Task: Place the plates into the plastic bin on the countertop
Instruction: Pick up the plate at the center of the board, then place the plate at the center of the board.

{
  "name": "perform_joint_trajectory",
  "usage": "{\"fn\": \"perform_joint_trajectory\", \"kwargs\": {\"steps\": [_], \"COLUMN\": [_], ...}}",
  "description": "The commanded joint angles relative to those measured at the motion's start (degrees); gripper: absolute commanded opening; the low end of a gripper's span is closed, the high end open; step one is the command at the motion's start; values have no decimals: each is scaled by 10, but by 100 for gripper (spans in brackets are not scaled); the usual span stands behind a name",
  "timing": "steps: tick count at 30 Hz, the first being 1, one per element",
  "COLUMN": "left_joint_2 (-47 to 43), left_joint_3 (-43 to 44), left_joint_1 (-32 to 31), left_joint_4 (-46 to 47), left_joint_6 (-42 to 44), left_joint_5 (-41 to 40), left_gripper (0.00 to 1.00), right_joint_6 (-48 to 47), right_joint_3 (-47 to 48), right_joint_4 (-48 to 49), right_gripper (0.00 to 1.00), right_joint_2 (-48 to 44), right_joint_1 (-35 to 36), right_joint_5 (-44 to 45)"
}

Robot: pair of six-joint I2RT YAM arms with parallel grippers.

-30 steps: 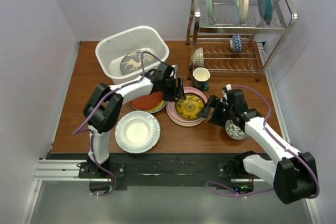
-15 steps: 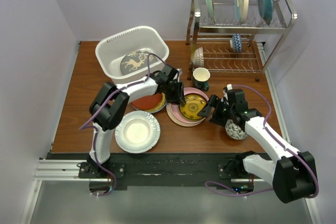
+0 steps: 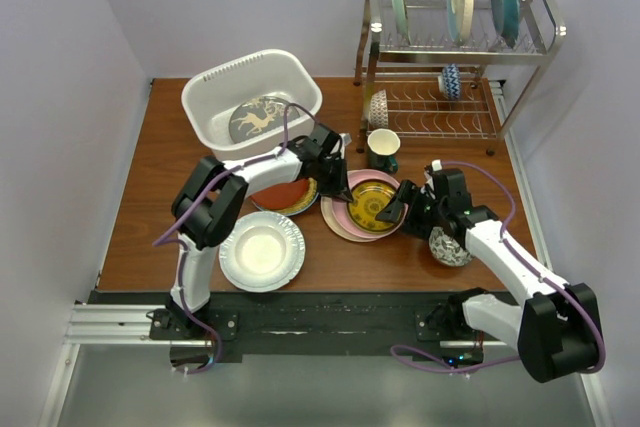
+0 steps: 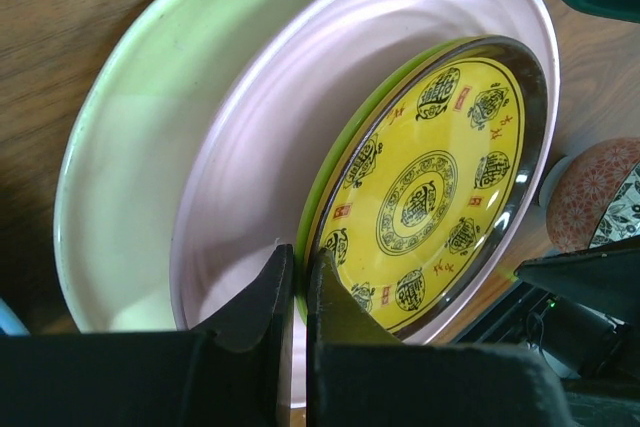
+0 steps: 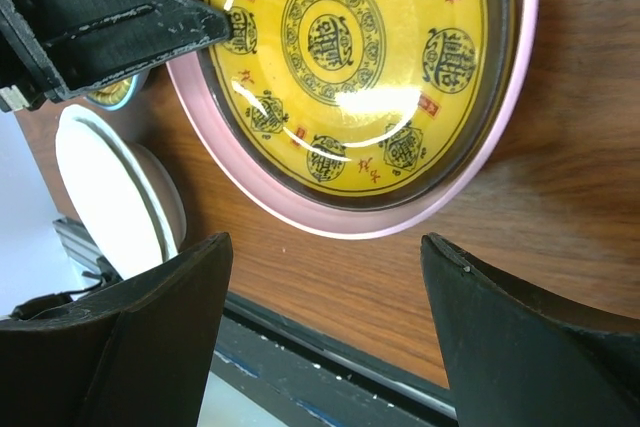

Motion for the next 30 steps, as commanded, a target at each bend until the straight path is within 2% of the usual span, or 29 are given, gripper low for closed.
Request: {"fn": "perform_joint_trajectory", "kwargs": {"steps": [1, 10, 17, 30], "left_joint_2": [-47, -115, -173, -291], "left_joint_3": [-7, 1, -27, -138], "left_joint_1": [-7, 13, 44, 167], "left_joint_4": [-7, -18, -24, -67], "left_joint_6": [3, -14, -15, 23], "left_joint_5": [-31, -48, -54, -90], "left_gripper": [0, 0, 0, 0], "right_joint_6": [-13, -6, -6, 5], "right_joint_3": [-1, -8, -18, -34], "right_joint_4": [11, 17, 23, 55], "right_gripper": [80, 80, 80, 76], "right_joint_2": [-1, -13, -9, 11], "right_joint_1": [-7, -8, -8, -8], "right_joint_5": [-2, -17, -24, 1]}}
